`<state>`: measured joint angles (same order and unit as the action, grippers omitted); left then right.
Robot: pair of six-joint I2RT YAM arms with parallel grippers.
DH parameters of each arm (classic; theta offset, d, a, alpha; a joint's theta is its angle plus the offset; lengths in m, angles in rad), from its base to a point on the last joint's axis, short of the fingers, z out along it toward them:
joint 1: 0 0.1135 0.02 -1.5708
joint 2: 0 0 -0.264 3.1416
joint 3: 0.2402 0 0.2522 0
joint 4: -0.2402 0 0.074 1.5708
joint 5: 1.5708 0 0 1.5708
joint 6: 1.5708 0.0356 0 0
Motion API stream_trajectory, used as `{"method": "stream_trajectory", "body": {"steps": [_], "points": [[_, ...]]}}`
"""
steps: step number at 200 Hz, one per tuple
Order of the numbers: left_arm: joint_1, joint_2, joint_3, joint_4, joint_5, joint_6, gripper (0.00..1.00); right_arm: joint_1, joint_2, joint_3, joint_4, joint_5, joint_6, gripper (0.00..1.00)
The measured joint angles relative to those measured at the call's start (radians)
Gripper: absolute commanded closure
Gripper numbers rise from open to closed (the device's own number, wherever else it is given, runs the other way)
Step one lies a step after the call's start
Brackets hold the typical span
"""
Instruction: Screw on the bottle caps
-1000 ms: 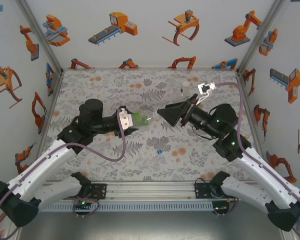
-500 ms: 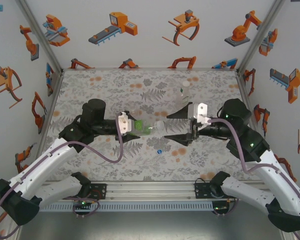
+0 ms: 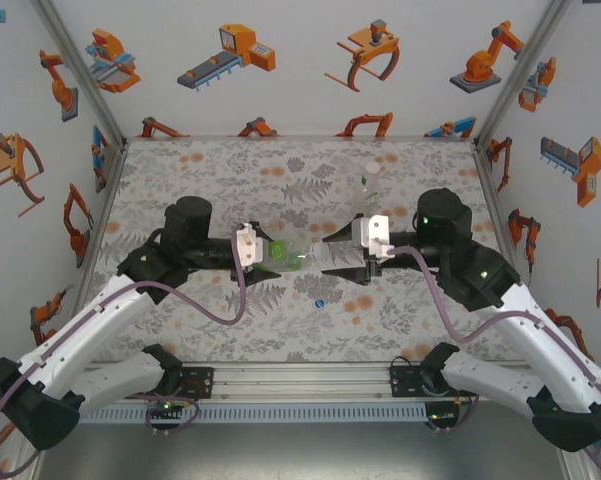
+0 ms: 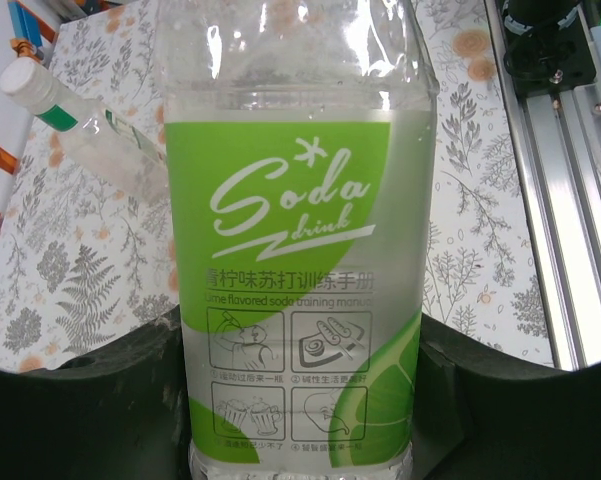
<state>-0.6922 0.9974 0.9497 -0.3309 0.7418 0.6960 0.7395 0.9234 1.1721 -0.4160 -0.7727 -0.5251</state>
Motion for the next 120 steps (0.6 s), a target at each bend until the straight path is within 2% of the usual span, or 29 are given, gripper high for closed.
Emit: {"method": "stream_trajectory", "body": {"steps": [24,69,98,106,120], "points": [[0.0,0.0,0.002,0.0,0.0,0.0,1.0,0.003,0.003,-0.007,0.019,0.006,-0.005,0.51],[0.0,0.0,0.002,-0.003,0.002,0.0,1.0,0.004,0.017,-0.01,0.038,0.023,-0.014,0.62],[0.0,0.0,0.002,-0.009,0.001,0.0,1.0,0.005,0.017,-0.014,0.04,0.03,-0.015,0.63],[0.0,0.0,0.002,-0.011,0.001,0.0,1.0,0.005,0.017,-0.014,0.04,0.031,-0.015,0.66],[0.0,0.0,0.002,-0.013,0.0,0.001,1.0,0.005,0.017,-0.016,0.04,0.033,-0.015,0.78]]}}
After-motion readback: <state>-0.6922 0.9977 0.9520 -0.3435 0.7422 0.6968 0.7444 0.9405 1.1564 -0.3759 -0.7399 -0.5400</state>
